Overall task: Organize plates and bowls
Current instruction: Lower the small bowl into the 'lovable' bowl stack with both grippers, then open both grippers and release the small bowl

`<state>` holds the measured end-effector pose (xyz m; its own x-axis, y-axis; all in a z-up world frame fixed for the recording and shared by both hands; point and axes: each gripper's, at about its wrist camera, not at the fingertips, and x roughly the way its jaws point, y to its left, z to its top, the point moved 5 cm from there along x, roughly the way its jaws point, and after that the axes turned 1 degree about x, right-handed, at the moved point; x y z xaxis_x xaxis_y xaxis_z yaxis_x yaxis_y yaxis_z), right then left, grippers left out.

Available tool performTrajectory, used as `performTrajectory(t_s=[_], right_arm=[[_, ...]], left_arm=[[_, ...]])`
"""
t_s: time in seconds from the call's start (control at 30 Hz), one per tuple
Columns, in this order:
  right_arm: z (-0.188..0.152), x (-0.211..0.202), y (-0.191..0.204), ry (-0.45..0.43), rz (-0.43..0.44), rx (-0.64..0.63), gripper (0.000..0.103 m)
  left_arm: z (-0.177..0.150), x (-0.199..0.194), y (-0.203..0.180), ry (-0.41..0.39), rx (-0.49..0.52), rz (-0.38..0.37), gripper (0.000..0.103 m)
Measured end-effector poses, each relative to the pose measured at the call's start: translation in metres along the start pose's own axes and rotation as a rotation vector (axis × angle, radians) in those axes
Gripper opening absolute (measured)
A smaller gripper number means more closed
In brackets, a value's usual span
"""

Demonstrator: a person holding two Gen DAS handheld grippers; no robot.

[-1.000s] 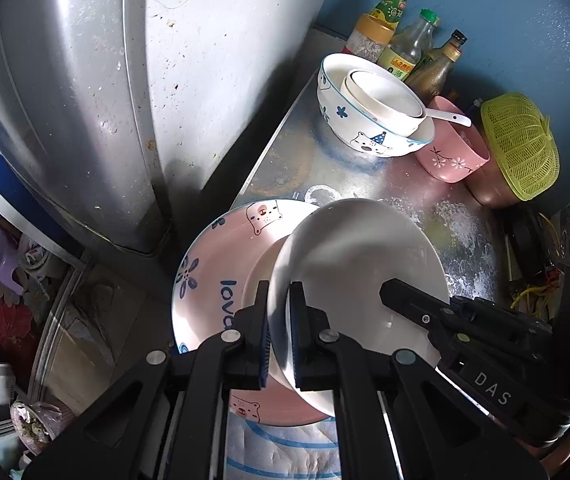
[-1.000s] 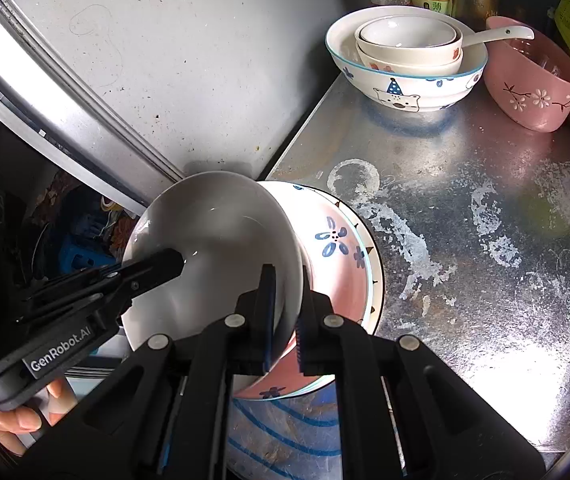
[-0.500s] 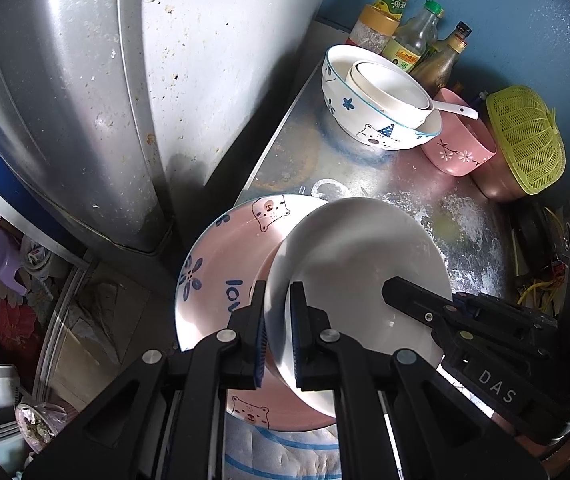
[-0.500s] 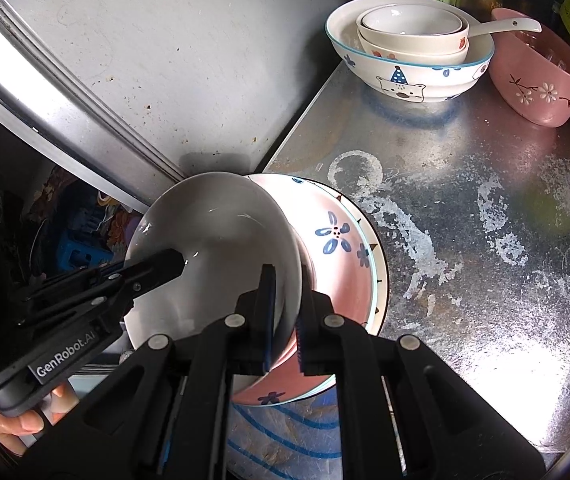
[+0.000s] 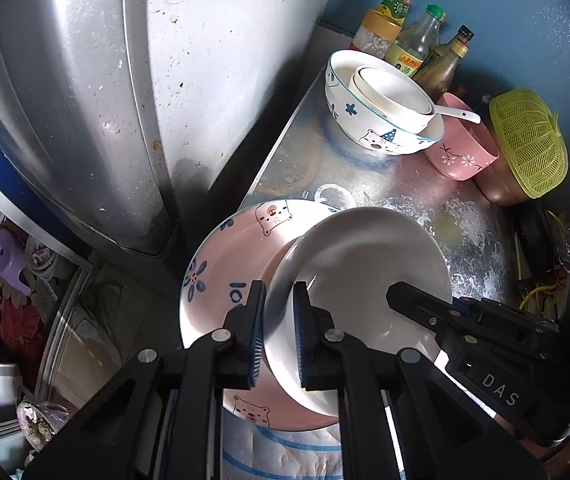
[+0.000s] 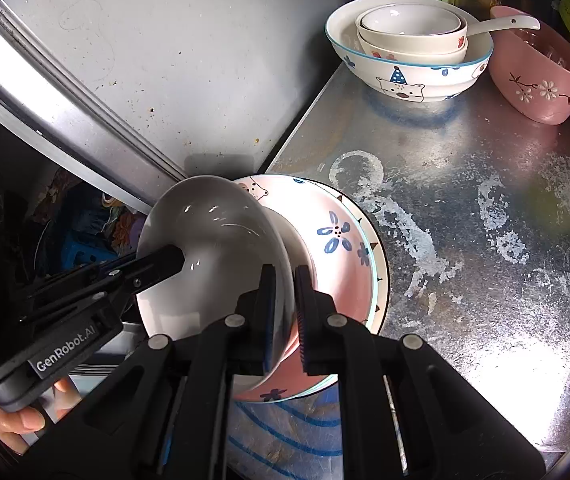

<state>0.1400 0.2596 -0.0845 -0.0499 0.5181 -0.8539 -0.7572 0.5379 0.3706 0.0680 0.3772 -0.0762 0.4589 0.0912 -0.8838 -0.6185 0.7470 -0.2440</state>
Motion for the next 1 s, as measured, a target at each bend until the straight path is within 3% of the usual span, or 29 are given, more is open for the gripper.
performTrajectory(t_s=[0.23, 0.27, 0.37, 0.47, 0.53, 0.57, 0.6, 0.73, 0.8, 0.87, 1.0], right_arm=[[-0.002, 0.0, 0.0, 0.003, -0.001, 0.004, 0.013], [-0.002, 0.0, 0.0, 0.004, -0.001, 0.004, 0.014], [-0.003, -0.002, 0.001, -0.001, -0.006, 0.001, 0.015], [-0.003, -0.004, 0.002, -0.005, -0.005, 0.001, 0.018], [-0.002, -0.01, 0.002, -0.027, -0.009, -0.001, 0.038], [-0.001, -0.013, 0.001, -0.042, -0.009, 0.002, 0.057], [0.0, -0.016, 0.0, -0.058, -0.015, 0.009, 0.064], [0.003, -0.025, -0.002, -0.082, -0.015, 0.016, 0.078], [0.003, -0.028, -0.005, -0.096, -0.02, 0.021, 0.092], [0.003, -0.031, -0.007, -0.107, -0.033, 0.029, 0.102], [0.001, -0.033, -0.01, -0.109, -0.068, 0.027, 0.103]], left_arm=[[-0.001, -0.004, 0.003, -0.011, -0.012, 0.004, 0.02], [0.0, -0.006, 0.002, -0.017, -0.012, 0.002, 0.024], [0.001, -0.011, 0.003, -0.04, -0.014, 0.005, 0.049], [0.001, -0.015, 0.004, -0.054, -0.018, 0.01, 0.057], [0.001, -0.017, 0.006, -0.059, -0.028, 0.01, 0.062], [0.001, -0.018, 0.008, -0.06, -0.035, 0.011, 0.067], [0.001, -0.019, 0.01, -0.06, -0.041, 0.011, 0.073], [0.001, -0.024, 0.02, -0.078, -0.084, 0.011, 0.091], [0.0, -0.027, 0.024, -0.091, -0.096, 0.009, 0.102], [-0.002, -0.029, 0.026, -0.099, -0.093, 0.01, 0.102], [-0.004, -0.032, 0.023, -0.116, -0.064, 0.025, 0.102]])
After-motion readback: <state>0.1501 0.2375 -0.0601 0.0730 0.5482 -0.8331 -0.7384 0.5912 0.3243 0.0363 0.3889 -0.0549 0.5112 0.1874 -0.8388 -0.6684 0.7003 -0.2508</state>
